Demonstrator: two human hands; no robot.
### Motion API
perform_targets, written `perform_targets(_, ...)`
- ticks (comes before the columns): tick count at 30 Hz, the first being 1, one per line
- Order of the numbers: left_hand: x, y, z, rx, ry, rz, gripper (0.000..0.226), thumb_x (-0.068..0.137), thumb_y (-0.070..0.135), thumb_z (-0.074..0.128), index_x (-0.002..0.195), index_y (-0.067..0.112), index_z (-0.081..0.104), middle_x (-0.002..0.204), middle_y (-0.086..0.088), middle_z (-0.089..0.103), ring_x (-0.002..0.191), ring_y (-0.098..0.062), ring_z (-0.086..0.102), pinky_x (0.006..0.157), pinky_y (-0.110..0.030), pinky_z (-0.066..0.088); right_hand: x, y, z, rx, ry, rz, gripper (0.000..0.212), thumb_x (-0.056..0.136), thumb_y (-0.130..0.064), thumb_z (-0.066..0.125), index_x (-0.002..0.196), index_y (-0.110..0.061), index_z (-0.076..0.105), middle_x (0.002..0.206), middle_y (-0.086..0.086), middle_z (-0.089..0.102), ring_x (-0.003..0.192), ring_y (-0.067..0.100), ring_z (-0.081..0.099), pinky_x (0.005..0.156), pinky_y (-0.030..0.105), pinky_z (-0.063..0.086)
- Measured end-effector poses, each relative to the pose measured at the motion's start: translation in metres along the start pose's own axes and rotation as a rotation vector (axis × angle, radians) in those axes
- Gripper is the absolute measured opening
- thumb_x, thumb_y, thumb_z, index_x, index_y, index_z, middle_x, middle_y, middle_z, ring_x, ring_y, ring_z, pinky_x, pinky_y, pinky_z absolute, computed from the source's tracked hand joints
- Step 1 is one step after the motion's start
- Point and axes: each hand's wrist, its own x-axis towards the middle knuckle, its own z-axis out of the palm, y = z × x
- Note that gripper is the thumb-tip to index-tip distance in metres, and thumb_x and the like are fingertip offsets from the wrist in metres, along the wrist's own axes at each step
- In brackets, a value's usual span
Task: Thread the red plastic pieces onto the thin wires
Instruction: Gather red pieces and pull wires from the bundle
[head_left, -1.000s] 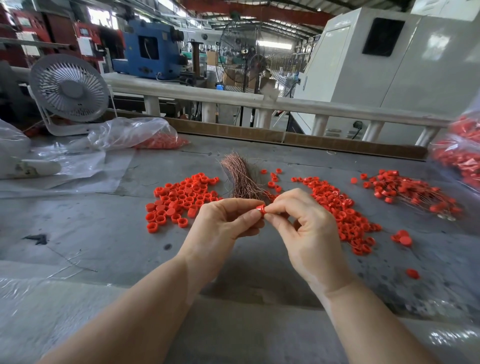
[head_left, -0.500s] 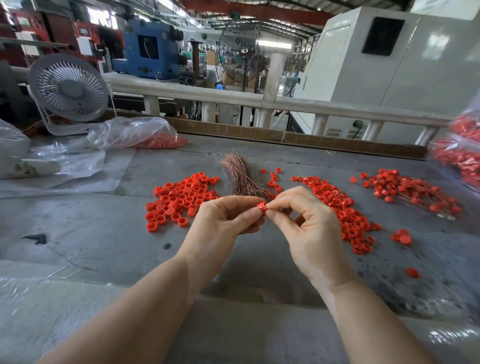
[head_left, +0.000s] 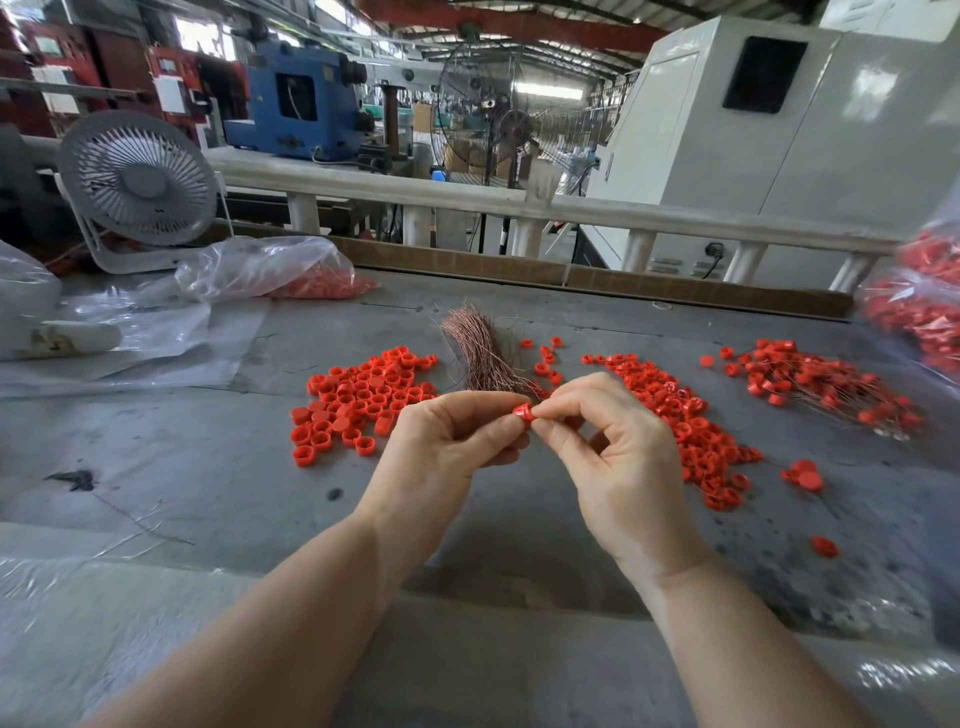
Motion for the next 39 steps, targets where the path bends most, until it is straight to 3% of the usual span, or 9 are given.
perform_targets(14, -0.001, -0.001, -0.002, -0.039, -0.026, -0.034, 0.019, 0.066, 0.019, 0.065, 0.083, 0.017, 0.073, 0.072, -0.002, 0.072, 0.065, -0.008, 0.065, 0.063, -0.017, 0.053, 0.0, -0.003, 0.0, 0.014, -0.007, 0.044, 0.006, 0.08, -0.008, 0.063, 0.077, -0.009, 0.067, 0.076, -0.01, 0.058, 0.073, -0.005, 0.052, 0.067, 0.005, 0.035)
perform_targets(24, 0.0, -0.003, -0.002, -0.058, -0.004, -0.074, 0.012, 0.073, 0.009, 0.065, 0.083, 0.009, 0.071, 0.067, -0.004, 0.07, 0.06, -0.008, 0.063, 0.06, -0.017, 0.053, 0.0, -0.004, 0.003, -0.019, -0.014, 0.078, 0.008, 0.079, -0.009, 0.061, 0.074, -0.009, 0.066, 0.072, -0.012, 0.054, 0.07, -0.004, 0.05, 0.065, 0.008, 0.036)
perform_targets(29, 0.001, -0.003, -0.003, -0.103, 0.007, -0.123, 0.011, 0.073, 0.008, 0.065, 0.083, 0.008, 0.071, 0.066, -0.005, 0.069, 0.059, -0.007, 0.063, 0.057, -0.016, 0.051, -0.001, -0.007, 0.005, -0.1, -0.024, 0.037, 0.008, 0.082, -0.008, 0.059, 0.078, -0.007, 0.066, 0.076, -0.006, 0.056, 0.072, 0.004, 0.051, 0.066, 0.016, 0.04)
perform_targets(34, 0.001, -0.004, -0.003, -0.153, 0.013, -0.178, 0.023, 0.064, 0.02, 0.066, 0.083, 0.01, 0.074, 0.078, -0.009, 0.072, 0.068, -0.012, 0.064, 0.063, -0.02, 0.055, -0.004, -0.012, 0.004, -0.2, -0.03, 0.015, 0.007, 0.075, -0.011, 0.065, 0.083, -0.01, 0.066, 0.08, -0.005, 0.055, 0.072, 0.01, 0.052, 0.064, 0.016, 0.038)
perform_targets(39, 0.0, -0.001, -0.002, -0.133, -0.016, -0.23, 0.018, 0.065, 0.022, 0.066, 0.077, 0.017, 0.077, 0.079, -0.003, 0.073, 0.067, -0.007, 0.065, 0.058, -0.016, 0.051, -0.006, -0.015, 0.002, -0.33, -0.009, -0.045, 0.009, 0.072, -0.013, 0.068, 0.078, -0.008, 0.063, 0.079, 0.0, 0.058, 0.075, 0.018, 0.056, 0.067, 0.03, 0.047)
